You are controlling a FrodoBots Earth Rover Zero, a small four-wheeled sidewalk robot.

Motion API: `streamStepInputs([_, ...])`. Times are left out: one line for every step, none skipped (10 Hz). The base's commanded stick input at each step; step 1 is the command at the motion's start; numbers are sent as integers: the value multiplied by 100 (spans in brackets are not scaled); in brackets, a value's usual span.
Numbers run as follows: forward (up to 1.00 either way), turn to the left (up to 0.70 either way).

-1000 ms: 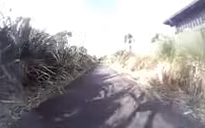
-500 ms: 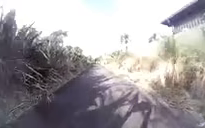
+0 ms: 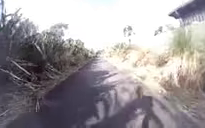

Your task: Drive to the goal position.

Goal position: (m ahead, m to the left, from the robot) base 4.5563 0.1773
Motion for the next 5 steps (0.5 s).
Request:
streamStepInputs([70,0])
streamStepInputs([70,0])
streamStepInputs([70,0])
streamStepInputs([70,0])
streamStepInputs([70,0])
